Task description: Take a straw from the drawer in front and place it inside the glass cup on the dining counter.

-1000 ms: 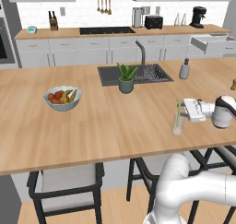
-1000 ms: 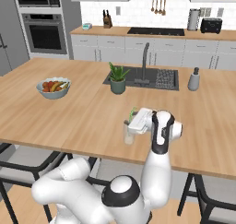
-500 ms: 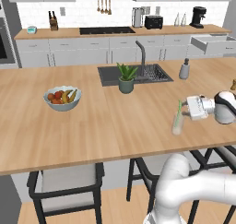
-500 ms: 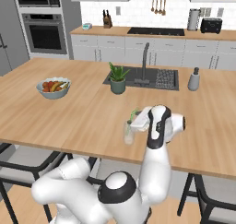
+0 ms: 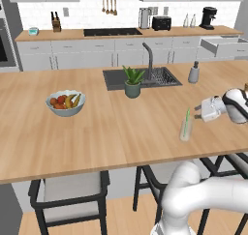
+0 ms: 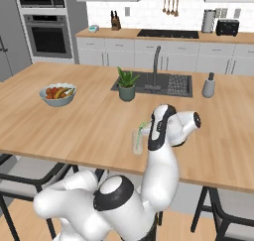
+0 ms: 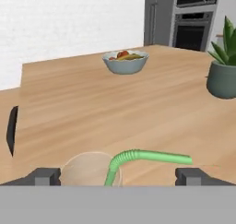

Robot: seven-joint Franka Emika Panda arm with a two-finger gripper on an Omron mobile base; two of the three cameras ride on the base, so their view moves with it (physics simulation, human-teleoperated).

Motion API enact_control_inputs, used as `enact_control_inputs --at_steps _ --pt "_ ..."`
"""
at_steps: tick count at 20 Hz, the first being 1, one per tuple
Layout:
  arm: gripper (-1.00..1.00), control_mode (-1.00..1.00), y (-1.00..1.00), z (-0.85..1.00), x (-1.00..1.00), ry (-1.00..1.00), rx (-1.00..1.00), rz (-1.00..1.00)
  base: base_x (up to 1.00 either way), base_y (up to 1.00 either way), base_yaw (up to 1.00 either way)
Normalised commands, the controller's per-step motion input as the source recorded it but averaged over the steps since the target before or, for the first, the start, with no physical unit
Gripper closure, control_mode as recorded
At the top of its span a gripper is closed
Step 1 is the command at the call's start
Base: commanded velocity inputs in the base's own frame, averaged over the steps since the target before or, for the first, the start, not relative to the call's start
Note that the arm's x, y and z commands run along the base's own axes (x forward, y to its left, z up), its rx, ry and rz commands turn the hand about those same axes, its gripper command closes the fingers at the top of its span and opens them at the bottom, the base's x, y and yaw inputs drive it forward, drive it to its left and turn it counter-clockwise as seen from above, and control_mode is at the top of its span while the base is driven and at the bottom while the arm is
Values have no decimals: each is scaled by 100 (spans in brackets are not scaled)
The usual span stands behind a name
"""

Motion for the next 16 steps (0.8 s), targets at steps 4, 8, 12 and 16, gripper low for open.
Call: enact_control_inputs --at_steps 4,8,12,16 --pt "-100 -100 -15 15 -43 11 -11 -11 0 0 0" --pt "-100 -100 0 30 -37 7 -7 -6 0 0 0" --pt "-100 -100 0 67 -80 1 -1 -7 0 0 0" --pt "-100 -100 30 79 -100 0 -1 -12 0 0 0"
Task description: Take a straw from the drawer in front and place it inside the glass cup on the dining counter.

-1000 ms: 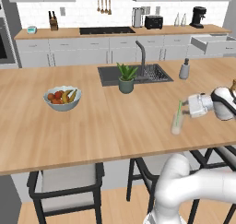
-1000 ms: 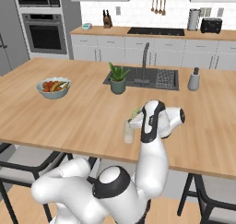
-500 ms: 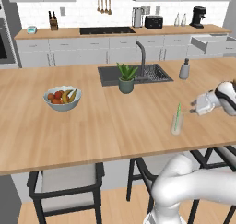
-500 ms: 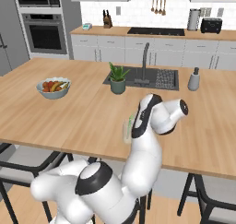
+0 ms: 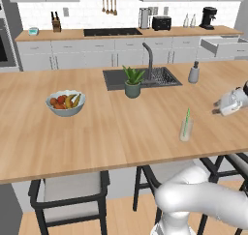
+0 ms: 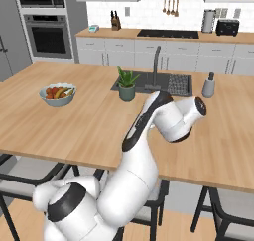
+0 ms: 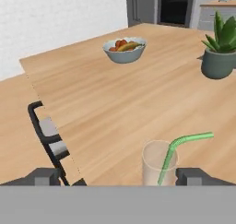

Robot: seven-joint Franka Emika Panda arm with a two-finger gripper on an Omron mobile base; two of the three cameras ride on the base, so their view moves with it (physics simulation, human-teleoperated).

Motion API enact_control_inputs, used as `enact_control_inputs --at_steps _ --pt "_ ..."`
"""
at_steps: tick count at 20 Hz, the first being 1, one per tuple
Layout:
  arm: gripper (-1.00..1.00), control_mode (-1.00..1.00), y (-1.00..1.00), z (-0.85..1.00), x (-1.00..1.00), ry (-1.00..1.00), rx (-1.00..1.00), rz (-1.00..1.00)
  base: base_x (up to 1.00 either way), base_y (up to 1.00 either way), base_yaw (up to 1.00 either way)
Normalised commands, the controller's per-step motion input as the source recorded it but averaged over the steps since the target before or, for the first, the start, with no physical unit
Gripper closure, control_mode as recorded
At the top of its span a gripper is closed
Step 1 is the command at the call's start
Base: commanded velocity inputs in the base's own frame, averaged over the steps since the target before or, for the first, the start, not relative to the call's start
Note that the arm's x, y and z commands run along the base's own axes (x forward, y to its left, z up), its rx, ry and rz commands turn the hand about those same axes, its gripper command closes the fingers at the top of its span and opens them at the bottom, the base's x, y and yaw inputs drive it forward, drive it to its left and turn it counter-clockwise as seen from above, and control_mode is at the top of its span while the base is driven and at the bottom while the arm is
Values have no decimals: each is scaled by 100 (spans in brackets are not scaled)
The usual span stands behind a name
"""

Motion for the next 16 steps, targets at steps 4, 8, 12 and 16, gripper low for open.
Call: enact_control_inputs --at_steps 4,8,12,16 --pt "-100 -100 94 65 -87 3 -18 -6 0 0 0" --pt "-100 -100 100 46 -26 15 -30 0 0 0 0" --pt "-100 -100 100 21 -20 20 -31 0 0 0 0" --pt "-100 -100 100 2 -17 26 -29 0 0 0 0"
